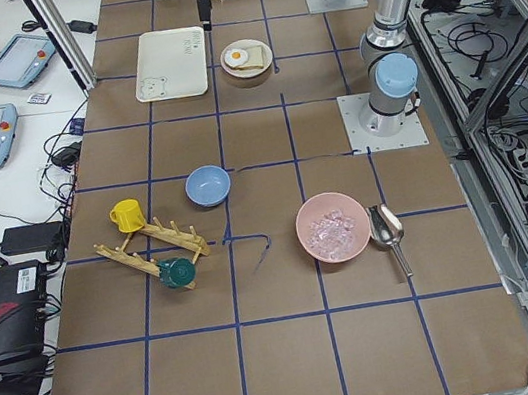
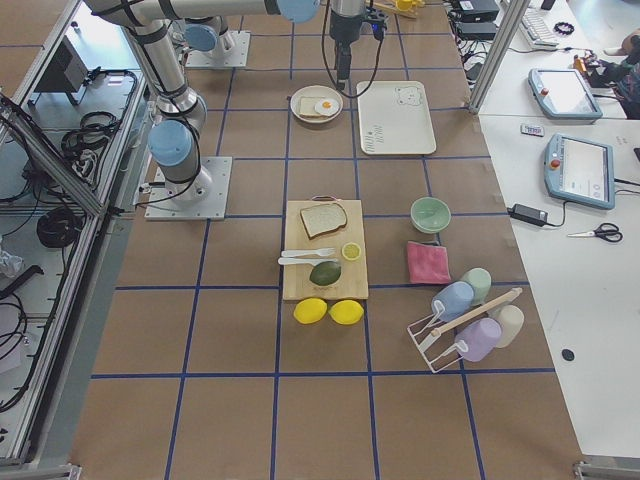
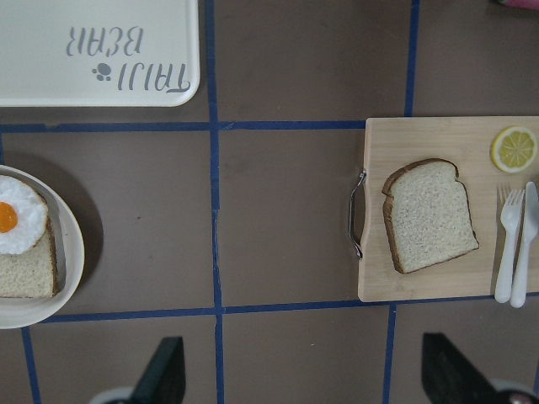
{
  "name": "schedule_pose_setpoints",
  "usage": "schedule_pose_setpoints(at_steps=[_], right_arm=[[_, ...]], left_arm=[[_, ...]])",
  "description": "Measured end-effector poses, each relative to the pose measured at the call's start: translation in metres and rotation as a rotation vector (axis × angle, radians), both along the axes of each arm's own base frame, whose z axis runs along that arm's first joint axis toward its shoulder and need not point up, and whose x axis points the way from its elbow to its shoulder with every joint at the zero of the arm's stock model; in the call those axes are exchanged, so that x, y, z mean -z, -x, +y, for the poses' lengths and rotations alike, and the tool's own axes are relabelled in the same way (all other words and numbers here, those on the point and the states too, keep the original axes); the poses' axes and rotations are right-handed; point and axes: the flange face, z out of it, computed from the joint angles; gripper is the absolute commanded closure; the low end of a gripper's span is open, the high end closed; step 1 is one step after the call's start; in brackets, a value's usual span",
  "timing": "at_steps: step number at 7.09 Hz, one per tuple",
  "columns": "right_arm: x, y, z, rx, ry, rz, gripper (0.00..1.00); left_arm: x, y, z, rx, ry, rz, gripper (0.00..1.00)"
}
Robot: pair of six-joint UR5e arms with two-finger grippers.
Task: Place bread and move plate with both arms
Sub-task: 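Move the right gripper over the bread slice on the wooden board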
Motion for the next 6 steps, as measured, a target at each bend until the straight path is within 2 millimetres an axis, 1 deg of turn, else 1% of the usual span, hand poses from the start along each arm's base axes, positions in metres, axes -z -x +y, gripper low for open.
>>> schedule_pose_setpoints(at_steps=[1,2,3,4,5,6], right_arm=[[0.008,0.033,-0.003,0.057,-0.024,-0.004,0.0],[0.023,0.065,-0.005,0.091,-0.052,-0.014,0.0],[0.046,0.096,-0.008,0.11,-0.079,-0.025,0.0],[0.078,0.127,-0.011,0.138,-0.103,-0.036,0.0],[0.113,0.148,-0.011,0.168,-0.118,-0.047,0.0],[0.147,0.156,-0.011,0.182,-0.114,-0.045,0.0]], left_arm=[[0.001,0.0,0.0,0.0,-0.001,0.0,0.0],[0.001,0.0,0.0,-0.001,-0.001,0.001,0.0],[0.001,0.0,0.0,-0.001,-0.001,0.001,0.0],[0.001,0.0,0.0,-0.001,-0.001,0.002,0.0],[0.001,0.0,0.0,-0.001,-0.001,0.002,0.0],[0.001,0.0,0.0,-0.001,0.0,0.003,0.0]])
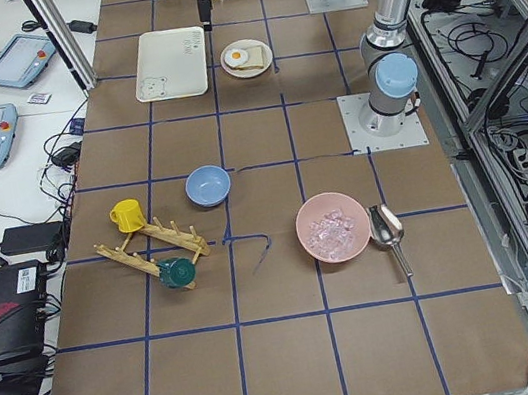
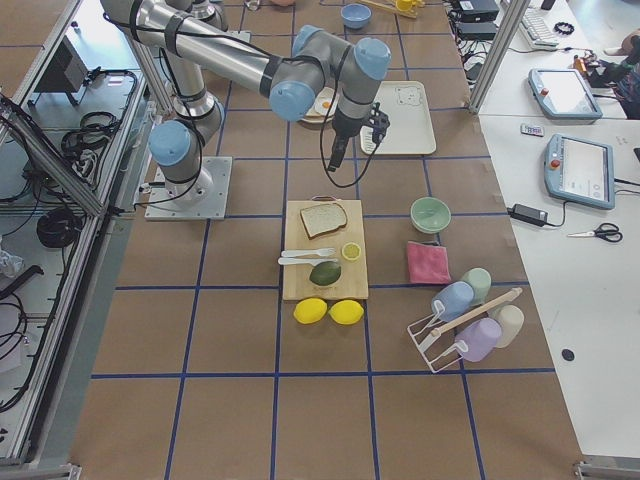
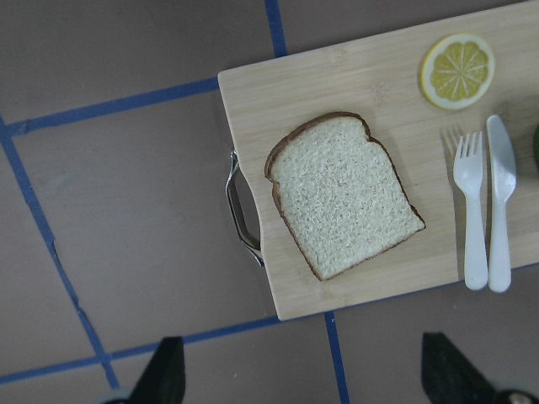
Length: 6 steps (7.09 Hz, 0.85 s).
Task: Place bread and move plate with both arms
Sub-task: 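Move the right gripper over the bread slice on the wooden board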
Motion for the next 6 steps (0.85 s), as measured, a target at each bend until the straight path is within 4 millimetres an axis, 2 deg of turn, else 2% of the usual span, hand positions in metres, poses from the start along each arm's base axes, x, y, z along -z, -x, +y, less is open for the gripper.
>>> schedule_pose_setpoints(at_steps=[2,4,6], right_arm=[[0.056,0.005,-0.002,0.006,0.018,0.016,0.0],[0.096,0.01,-0.012,0.006,0.009,0.014,0.0],[0.125,0.013,-0.02,0.021,-0.009,0.007,0.18]], left_arm=[[0.0,0.0,0.0,0.0,0.0,0.0,0.0],[0.0,0.0,0.0,0.0,0.0,0.0,0.0],[0.0,0.0,0.0,0.0,0.0,0.0,0.0]])
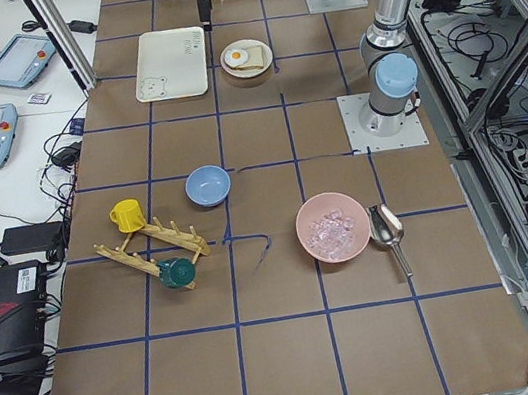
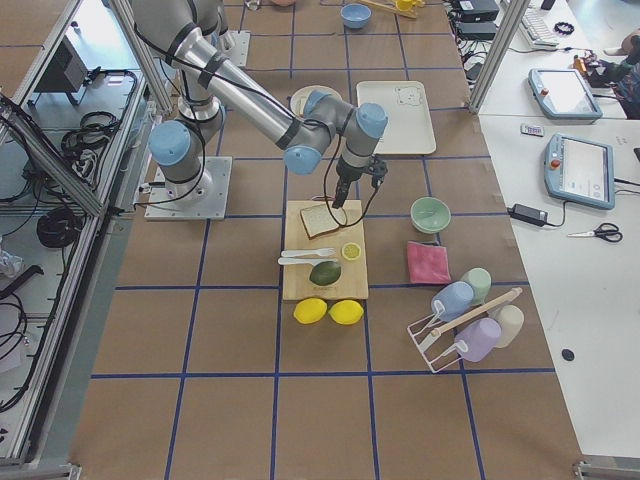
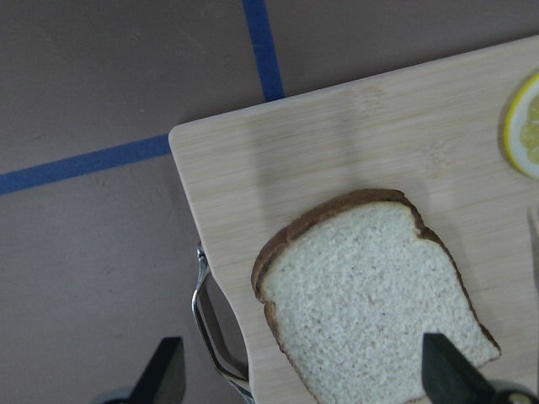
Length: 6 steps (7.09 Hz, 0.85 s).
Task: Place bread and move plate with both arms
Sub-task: 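Move the right gripper over the bread slice on the wooden board, then lower the right gripper and grasp the bread slice by its edge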
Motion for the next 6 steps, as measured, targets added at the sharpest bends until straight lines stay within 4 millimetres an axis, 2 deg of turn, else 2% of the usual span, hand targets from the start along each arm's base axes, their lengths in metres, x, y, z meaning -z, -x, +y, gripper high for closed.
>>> schedule_pose_setpoints(at_steps=[1,6], right_arm=[[0.007,0.0,-0.002,0.019,-0.005,-0.003,0.23],[0.035,0.003,-0.007,0.038,-0.034,-0.013,0.23]], left_arm=[[0.0,0.0,0.0,0.0,0.0,0.0,0.0],[0.0,0.0,0.0,0.0,0.0,0.0,0.0]])
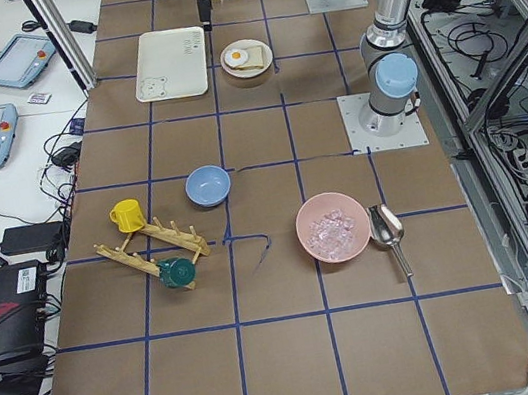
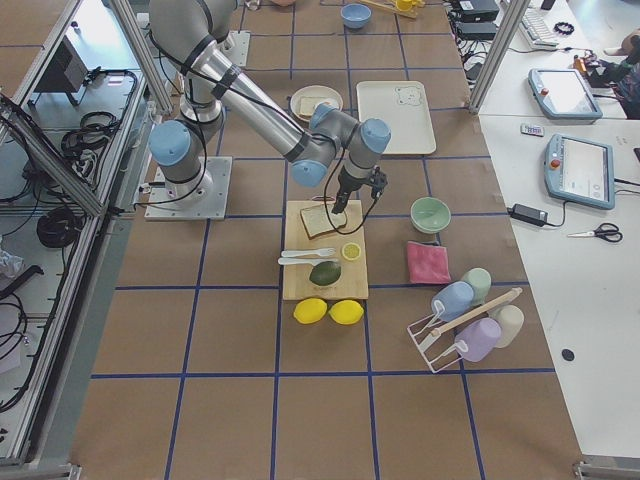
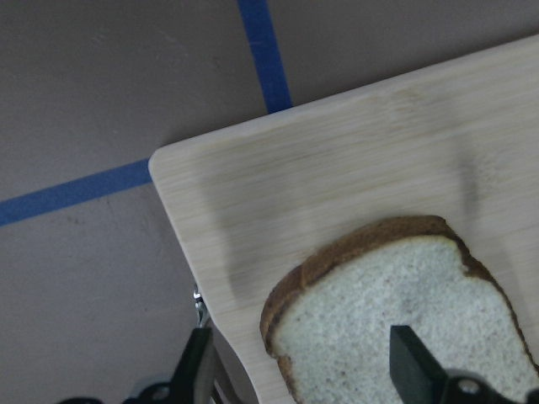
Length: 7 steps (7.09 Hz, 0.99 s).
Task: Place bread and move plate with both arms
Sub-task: 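Lower the right gripper and grasp the bread slice by its edge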
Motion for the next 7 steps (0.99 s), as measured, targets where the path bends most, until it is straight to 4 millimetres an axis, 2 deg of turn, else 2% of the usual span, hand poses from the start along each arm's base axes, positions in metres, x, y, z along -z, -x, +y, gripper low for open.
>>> schedule_pose_setpoints(at_steps=[3,4,5,6,7], right_arm=[[0.008,0.002,-0.002,-0.002,-0.002,0.006,0.23],[0.009,0.002,-0.003,-0.003,0.001,0.008,0.28],[0.011,0.002,-0.004,-0.003,0.002,0.008,0.39],[0.013,0.002,-0.004,-0.003,-0.001,0.008,0.62],[0.015,0.003,-0.003,-0.002,-0.005,0.007,0.78]], left_arm=[[0.0,0.0,0.0,0.0,0.0,0.0,0.0],[0.001,0.0,0.0,0.0,-0.001,0.0,0.0],[0.001,0.0,0.0,0.0,-0.002,0.0,0.0],[0.002,0.0,0.0,0.0,-0.003,0.0,0.0],[0.002,0.0,0.0,0.0,-0.004,0.0,0.0]])
